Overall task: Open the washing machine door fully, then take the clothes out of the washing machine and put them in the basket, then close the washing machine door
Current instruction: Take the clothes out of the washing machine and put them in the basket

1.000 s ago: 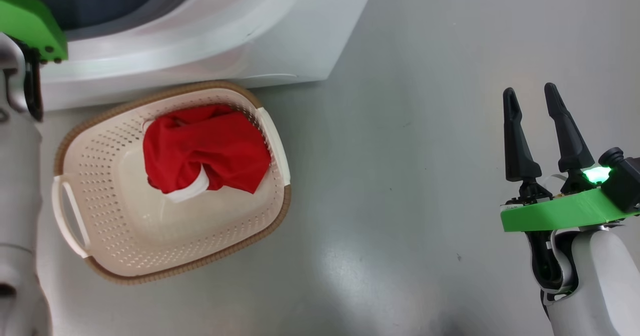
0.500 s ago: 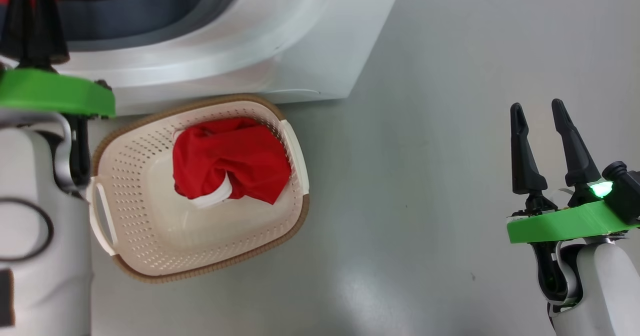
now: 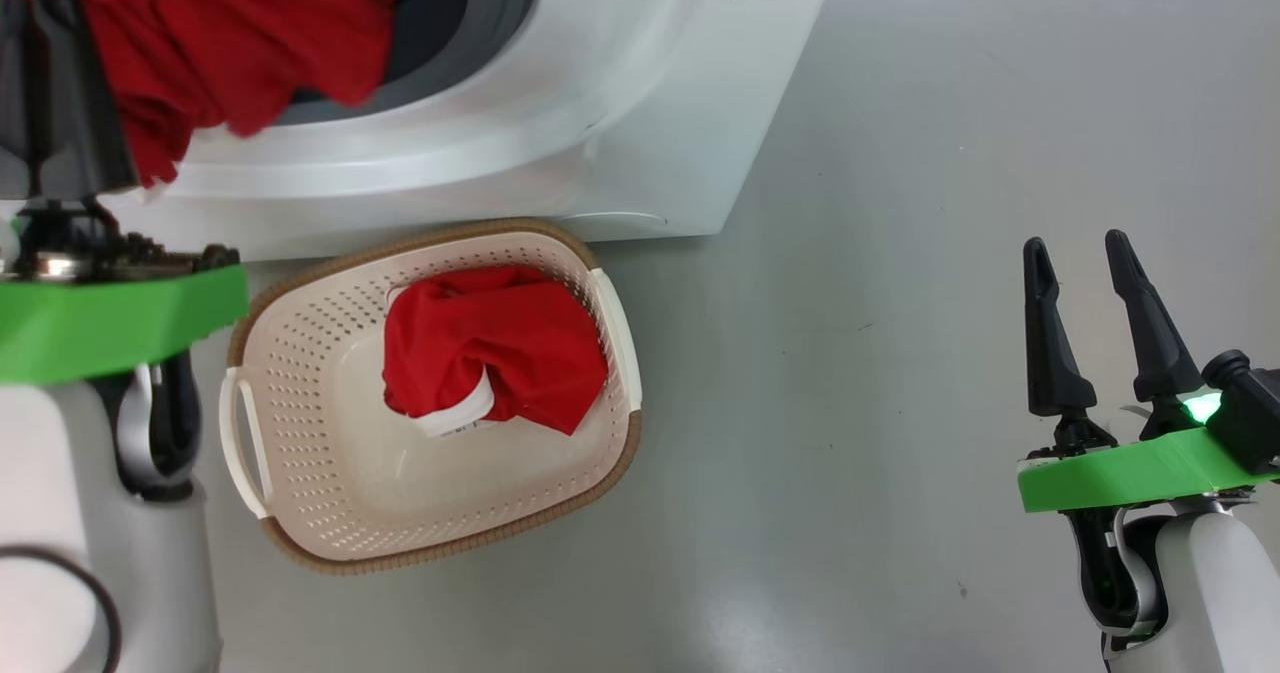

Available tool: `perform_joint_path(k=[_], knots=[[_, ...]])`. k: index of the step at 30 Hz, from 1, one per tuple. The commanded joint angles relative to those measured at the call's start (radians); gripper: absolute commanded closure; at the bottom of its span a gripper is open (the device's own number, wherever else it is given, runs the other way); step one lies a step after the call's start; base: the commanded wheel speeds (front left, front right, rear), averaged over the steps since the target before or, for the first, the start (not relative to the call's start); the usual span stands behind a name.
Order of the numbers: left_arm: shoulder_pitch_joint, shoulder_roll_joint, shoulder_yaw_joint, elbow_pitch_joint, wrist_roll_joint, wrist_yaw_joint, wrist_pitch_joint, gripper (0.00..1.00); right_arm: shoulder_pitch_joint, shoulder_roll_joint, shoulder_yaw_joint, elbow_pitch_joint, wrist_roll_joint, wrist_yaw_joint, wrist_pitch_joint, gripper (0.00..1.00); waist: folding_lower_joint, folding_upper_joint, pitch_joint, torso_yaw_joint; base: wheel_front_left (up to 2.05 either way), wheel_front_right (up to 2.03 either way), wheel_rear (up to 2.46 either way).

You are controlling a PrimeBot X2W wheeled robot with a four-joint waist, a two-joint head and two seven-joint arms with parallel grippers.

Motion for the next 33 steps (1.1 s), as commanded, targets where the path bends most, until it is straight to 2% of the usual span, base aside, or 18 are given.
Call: perform_joint_path(k=[1, 6, 10, 22, 33], knots=[[0.025, 0.029, 0.027, -0.046, 0.007, -0.008, -0.005, 1.00, 0.026, 0.001, 0.017, -0.023, -0.010, 0.007, -0.006, 0.00, 0.0000, 0.0000, -0.001, 0.002, 0.00, 0.00, 0.00], [0.061, 0.015, 0.029, -0.176, -0.001, -0.011, -0.005, 1.00, 0.028, 0.001, 0.022, -0.024, -0.009, 0.007, -0.006, 0.00, 0.0000, 0.0000, -0.001, 0.001, 0.00, 0.00, 0.00], [0.100, 0.009, 0.023, -0.191, -0.004, -0.013, -0.005, 1.00, 0.028, 0.001, 0.025, -0.024, -0.010, 0.007, -0.006, 0.00, 0.0000, 0.0000, 0.000, 0.000, 0.00, 0.00, 0.00], [0.211, 0.003, -0.050, -0.008, -0.032, -0.014, -0.005, 1.00, 0.009, 0.001, 0.032, -0.030, -0.003, 0.007, -0.006, 0.00, 0.0000, 0.0000, 0.051, -0.010, 0.00, 0.00, 0.00], [0.207, 0.002, -0.093, 0.191, -0.037, -0.014, -0.005, 1.00, -0.026, 0.001, 0.036, -0.041, 0.001, 0.007, -0.006, 0.00, 0.0000, 0.0000, 0.127, -0.008, 0.00, 0.00, 0.00]])
